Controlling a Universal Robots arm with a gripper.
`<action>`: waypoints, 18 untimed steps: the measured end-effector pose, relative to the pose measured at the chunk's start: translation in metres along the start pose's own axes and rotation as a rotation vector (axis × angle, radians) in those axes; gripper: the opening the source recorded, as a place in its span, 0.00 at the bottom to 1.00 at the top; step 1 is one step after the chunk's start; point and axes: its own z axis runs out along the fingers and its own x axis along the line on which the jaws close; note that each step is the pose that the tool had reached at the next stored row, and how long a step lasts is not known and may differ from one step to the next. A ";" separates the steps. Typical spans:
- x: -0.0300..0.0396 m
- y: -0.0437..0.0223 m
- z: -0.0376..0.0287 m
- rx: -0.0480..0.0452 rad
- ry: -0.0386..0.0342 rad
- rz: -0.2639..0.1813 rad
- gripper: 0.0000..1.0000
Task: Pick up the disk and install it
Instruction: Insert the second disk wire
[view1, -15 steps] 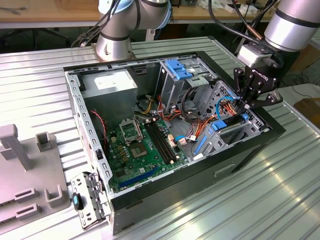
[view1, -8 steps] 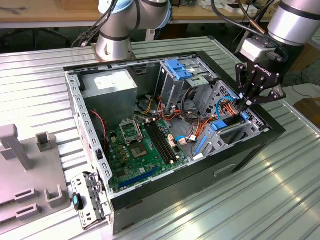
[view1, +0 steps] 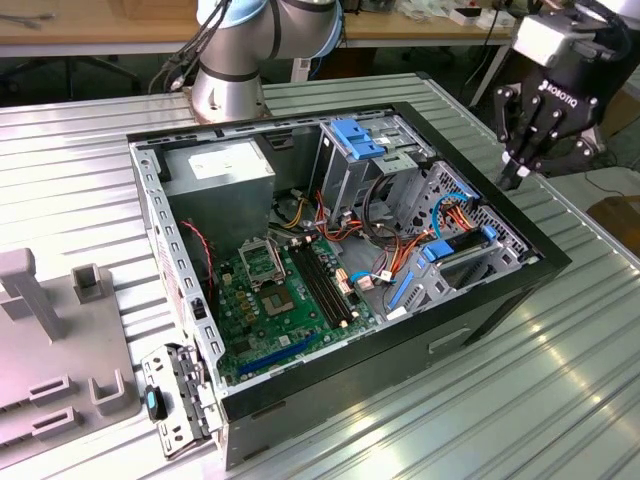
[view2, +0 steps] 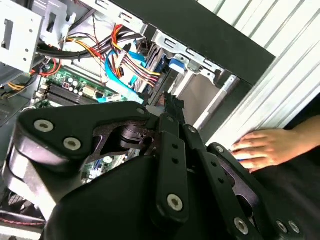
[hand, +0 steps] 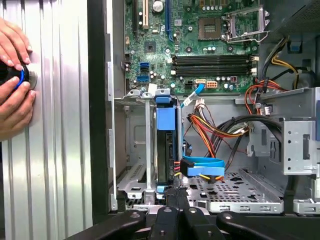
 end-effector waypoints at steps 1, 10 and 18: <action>0.0002 0.0000 -0.0029 0.0000 -0.0001 0.000 0.11; -0.0081 0.0139 -0.0079 -0.0046 0.0203 -0.011 0.11; -0.0139 0.0140 -0.0012 -0.0046 0.0653 -0.012 0.19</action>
